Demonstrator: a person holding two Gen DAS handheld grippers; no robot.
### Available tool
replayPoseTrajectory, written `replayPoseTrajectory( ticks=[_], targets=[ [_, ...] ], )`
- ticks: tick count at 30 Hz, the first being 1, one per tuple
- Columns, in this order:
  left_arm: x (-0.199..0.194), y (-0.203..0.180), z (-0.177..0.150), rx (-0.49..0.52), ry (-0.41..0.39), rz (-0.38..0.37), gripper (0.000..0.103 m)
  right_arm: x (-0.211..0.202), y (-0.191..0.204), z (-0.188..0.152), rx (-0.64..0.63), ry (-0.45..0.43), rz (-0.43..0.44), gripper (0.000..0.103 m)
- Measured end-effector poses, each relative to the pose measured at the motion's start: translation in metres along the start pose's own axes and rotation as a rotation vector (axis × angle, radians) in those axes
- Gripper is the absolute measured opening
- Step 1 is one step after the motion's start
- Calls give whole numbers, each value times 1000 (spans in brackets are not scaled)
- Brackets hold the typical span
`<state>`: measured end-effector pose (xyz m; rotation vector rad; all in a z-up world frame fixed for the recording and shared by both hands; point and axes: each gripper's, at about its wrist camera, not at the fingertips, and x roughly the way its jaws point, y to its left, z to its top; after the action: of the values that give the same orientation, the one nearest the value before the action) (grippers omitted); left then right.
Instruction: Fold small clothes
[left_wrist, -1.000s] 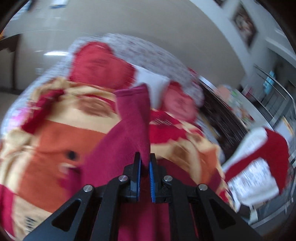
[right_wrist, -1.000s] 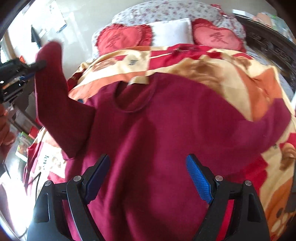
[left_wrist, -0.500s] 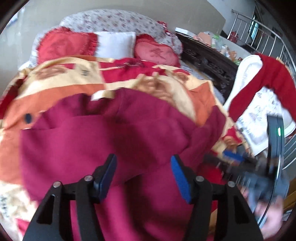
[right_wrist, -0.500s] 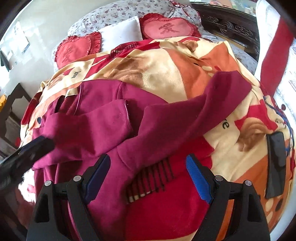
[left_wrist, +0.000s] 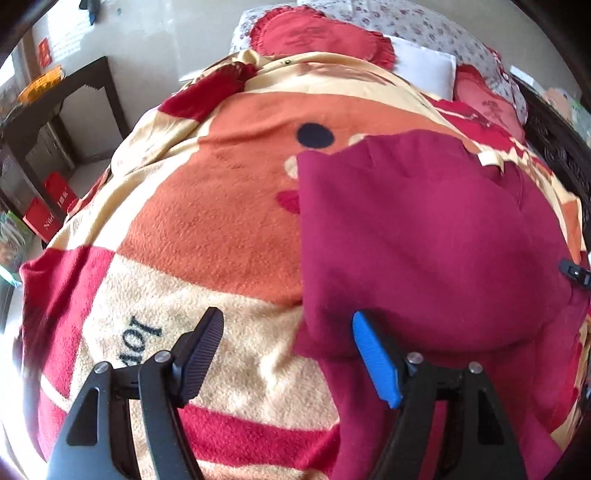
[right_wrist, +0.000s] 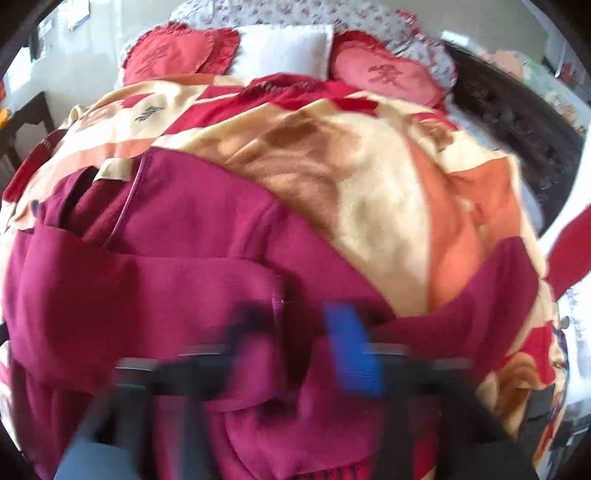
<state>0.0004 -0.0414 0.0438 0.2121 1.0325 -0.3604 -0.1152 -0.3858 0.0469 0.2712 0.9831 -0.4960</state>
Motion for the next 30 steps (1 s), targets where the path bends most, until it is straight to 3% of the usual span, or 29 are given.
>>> replayPoseTrajectory(
  ticks=[1, 2, 5, 10, 14, 16, 18, 27, 30],
  targets=[
    [-1, 1, 0, 1, -8, 3, 77, -6, -4, 0, 42, -11, 84, 0],
    [-2, 2, -1, 7, -18, 5, 77, -16, -7, -2, 67, -43, 109, 0],
    [4, -2, 1, -3, -10, -6, 77, -30, -9, -4, 33, -105, 37, 0],
    [1, -6, 2, -6, -14, 9, 77, -7, -20, -5, 79, -41, 0, 0],
    [-6, -9, 2, -2, -21, 21, 77, -20, -17, -6, 85, -42, 17, 0],
    [-13, -11, 3, 7, -32, 26, 77, -32, -13, -10, 84, -46, 66, 13],
    [-18, -13, 4, 13, -45, 21, 77, -47, -7, -21, 54, -51, 95, 20],
    [-28, -19, 5, 23, -60, 24, 77, -57, -24, -91, 89, 45, 130, 22],
    [-32, -22, 5, 19, -68, 17, 77, -54, -36, -99, 134, 56, 130, 22]
  ],
)
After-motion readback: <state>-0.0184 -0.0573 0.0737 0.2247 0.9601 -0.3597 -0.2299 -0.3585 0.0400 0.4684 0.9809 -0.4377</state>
